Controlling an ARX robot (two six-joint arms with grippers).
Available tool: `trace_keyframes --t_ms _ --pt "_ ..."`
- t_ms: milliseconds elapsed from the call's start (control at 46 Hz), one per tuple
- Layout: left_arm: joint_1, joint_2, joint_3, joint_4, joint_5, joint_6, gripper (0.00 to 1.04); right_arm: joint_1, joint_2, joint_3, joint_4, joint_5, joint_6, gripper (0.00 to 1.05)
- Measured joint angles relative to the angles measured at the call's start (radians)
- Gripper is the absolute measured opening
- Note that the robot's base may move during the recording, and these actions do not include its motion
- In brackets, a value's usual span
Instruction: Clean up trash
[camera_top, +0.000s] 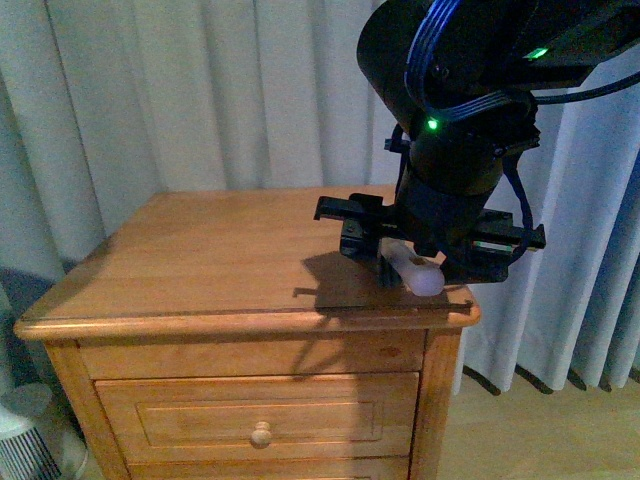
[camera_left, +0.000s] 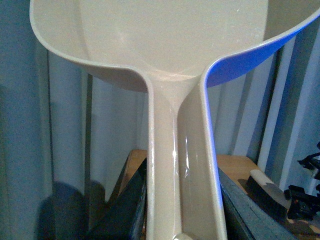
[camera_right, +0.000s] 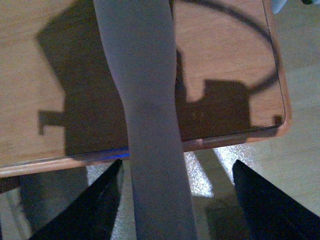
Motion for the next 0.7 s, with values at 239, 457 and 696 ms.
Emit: trace_keyframes --t_ms 239,457,696 --pt "0.000 0.000 0.000 0.000 0.000 0.000 0.28 -0.002 0.000 -0.025 0.016 -0.013 0.000 0.28" --pt "0.000 0.000 0.000 0.000 0.000 0.000 0.28 -0.011 -0.042 -0.108 0.089 0.007 -0.030 0.19" --pt "0.000 0.000 0.000 0.000 0.000 0.000 0.28 -0.013 -0.293 -0.329 0.396 0.142 -0.244 0.19"
